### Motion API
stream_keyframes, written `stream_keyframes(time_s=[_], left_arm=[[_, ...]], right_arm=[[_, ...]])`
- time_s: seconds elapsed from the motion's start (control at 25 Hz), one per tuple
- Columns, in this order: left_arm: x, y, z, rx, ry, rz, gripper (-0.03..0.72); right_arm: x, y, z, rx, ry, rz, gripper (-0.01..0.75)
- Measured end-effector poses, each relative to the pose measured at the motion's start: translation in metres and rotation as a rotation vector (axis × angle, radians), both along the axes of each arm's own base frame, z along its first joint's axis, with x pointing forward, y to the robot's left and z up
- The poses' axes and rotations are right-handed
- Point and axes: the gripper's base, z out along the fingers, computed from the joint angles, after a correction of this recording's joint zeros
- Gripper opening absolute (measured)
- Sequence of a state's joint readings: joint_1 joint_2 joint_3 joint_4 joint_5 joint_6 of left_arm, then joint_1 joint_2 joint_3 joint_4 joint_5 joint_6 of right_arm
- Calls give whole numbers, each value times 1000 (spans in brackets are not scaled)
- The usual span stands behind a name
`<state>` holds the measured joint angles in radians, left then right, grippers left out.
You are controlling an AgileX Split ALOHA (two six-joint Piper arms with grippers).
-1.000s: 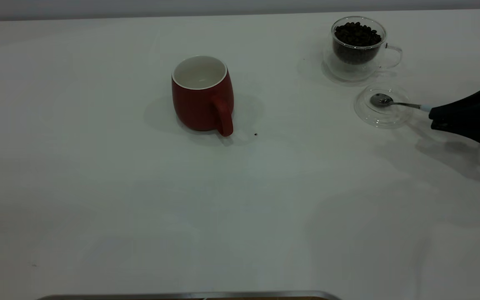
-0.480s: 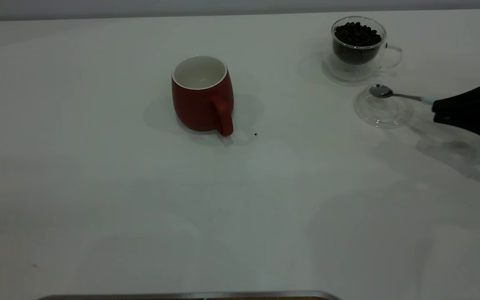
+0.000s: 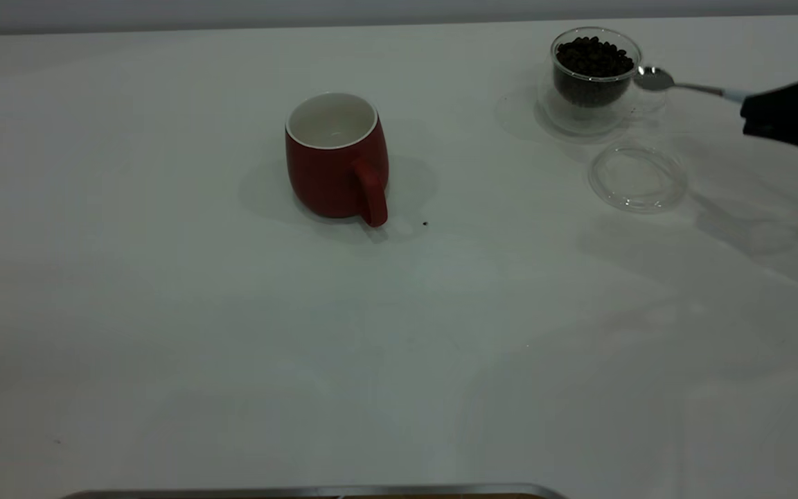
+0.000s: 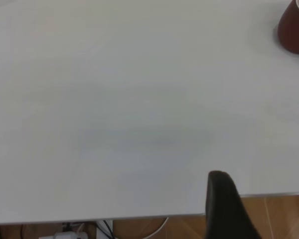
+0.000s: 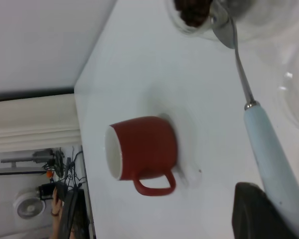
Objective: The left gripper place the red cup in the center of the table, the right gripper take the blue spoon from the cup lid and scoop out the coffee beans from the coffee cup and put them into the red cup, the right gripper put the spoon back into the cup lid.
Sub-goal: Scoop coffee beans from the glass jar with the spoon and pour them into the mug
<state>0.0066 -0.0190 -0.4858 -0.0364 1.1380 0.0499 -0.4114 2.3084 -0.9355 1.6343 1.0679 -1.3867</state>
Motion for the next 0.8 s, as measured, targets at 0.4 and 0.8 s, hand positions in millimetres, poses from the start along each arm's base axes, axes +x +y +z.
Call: stream_keyframes(time_s=[0.4,0.8], left_arm=[[0,0,0,1,0,-1,451],[0,0,0,1,0,-1,451]], right_arm=[[22,27,19,-151,-50,-20,99],[45,49,20,-317,-62,24,99]])
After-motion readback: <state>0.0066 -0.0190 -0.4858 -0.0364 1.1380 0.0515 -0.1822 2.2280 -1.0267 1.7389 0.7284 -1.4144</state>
